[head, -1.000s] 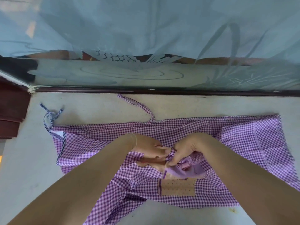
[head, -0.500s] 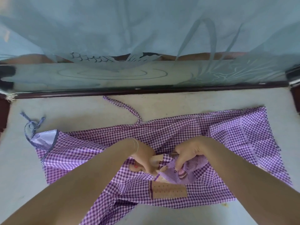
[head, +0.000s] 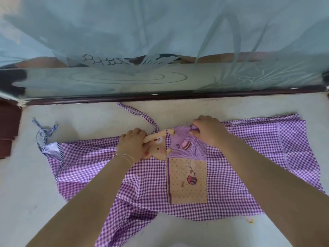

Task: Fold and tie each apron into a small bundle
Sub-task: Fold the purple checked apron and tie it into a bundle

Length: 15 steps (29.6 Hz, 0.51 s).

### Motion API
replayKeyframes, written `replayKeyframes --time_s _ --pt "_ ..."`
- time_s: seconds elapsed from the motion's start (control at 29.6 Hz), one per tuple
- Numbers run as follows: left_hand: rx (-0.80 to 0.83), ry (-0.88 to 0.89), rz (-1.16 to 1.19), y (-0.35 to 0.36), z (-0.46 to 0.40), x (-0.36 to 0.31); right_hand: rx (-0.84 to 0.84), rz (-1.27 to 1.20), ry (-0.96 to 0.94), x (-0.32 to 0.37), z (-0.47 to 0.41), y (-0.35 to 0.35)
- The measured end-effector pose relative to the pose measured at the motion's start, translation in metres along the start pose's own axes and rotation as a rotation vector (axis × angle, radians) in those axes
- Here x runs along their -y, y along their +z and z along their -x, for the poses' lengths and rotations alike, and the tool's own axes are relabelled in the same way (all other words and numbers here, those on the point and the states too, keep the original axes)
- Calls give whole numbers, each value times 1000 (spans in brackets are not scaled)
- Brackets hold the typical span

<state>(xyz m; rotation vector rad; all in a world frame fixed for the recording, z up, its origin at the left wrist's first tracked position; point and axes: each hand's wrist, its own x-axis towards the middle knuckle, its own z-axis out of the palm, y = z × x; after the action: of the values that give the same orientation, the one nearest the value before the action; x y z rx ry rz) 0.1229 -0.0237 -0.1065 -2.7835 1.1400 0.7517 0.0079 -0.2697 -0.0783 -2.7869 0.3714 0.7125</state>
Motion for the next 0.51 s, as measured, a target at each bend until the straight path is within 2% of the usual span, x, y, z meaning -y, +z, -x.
replayKeyframes --time_s 0.14,0.17,0.3,0.41,0.51 --pt "-97 -45 -31 0 7 25 -48 140 -36 -8 -9 18" --pt "-42 -86 -87 -3 11 34 -64 166 -42 -6 -12 20" --pt "353 -231 -240 -20 23 69 -118 279 59 17 -15 28" --pt "492 -220 -95 -30 31 94 -193 273 113 48 -8 34" --pt "499 -215 111 -41 40 103 -204 102 12 84 -2 51"
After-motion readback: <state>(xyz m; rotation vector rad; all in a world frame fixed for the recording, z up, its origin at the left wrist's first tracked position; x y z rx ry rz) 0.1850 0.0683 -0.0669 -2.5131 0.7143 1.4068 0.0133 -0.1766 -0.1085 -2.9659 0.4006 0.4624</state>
